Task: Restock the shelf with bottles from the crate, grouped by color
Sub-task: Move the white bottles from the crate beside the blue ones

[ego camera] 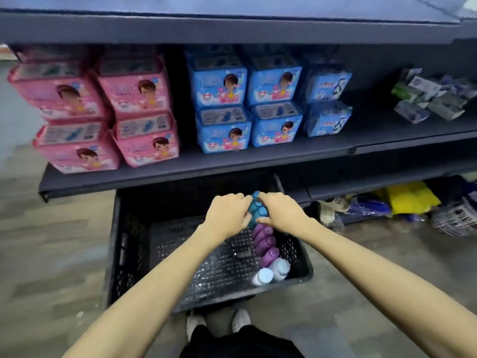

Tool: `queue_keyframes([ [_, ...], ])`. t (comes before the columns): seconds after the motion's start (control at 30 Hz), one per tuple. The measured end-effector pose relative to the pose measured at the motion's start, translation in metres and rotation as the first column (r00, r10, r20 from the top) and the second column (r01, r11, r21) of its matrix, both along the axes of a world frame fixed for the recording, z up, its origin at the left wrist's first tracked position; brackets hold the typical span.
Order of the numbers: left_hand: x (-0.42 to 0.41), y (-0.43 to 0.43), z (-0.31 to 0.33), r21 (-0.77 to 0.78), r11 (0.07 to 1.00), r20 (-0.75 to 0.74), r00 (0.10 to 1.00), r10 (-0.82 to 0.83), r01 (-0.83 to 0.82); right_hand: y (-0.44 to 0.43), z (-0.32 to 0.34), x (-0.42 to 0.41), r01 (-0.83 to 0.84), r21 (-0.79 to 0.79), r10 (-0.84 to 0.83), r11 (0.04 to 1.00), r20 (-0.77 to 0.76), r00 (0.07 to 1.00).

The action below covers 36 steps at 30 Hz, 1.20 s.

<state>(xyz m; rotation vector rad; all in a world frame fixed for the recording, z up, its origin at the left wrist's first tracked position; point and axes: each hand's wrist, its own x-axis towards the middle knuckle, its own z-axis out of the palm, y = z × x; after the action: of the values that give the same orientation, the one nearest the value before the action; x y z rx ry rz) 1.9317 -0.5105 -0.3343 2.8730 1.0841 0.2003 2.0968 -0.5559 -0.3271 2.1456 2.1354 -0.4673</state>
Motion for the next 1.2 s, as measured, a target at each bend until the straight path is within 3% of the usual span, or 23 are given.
queue_keyframes([
  [0.13,-0.007,-0.020,-0.036,-0.125,0.990,-0.073,0.996,0.058,-0.067,-0.010,-0.034,0.008,-0.081,-0.194,0.066,0.978,-0.087,0.994],
  [0.23,-0.012,-0.038,-0.060,-0.215,0.971,-0.118,0.990,0.081,-0.105,-0.027,-0.063,0.008,-0.161,-0.422,0.089,0.892,-0.184,0.979],
  [0.37,-0.016,-0.055,-0.080,-0.291,0.941,-0.152,0.980,0.131,-0.171,-0.046,-0.098,0.003,-0.213,-0.524,0.109,0.825,-0.222,0.969],
  [0.6,-0.015,-0.069,-0.094,-0.326,0.912,-0.179,0.964,0.198,-0.248,-0.056,-0.129,0.004,-0.259,-0.540,0.183,0.801,-0.191,0.964],
  [0.83,-0.017,-0.083,-0.102,-0.368,0.885,-0.217,0.952,0.217,-0.286,-0.056,-0.133,0.004,-0.268,-0.431,0.214,0.862,-0.171,0.962],
  [1.2,-0.036,-0.079,-0.108,-0.417,0.846,-0.232,0.939,0.255,-0.333,-0.054,-0.152,-0.015,-0.049,-0.445,-0.009,0.894,-0.127,0.992],
])
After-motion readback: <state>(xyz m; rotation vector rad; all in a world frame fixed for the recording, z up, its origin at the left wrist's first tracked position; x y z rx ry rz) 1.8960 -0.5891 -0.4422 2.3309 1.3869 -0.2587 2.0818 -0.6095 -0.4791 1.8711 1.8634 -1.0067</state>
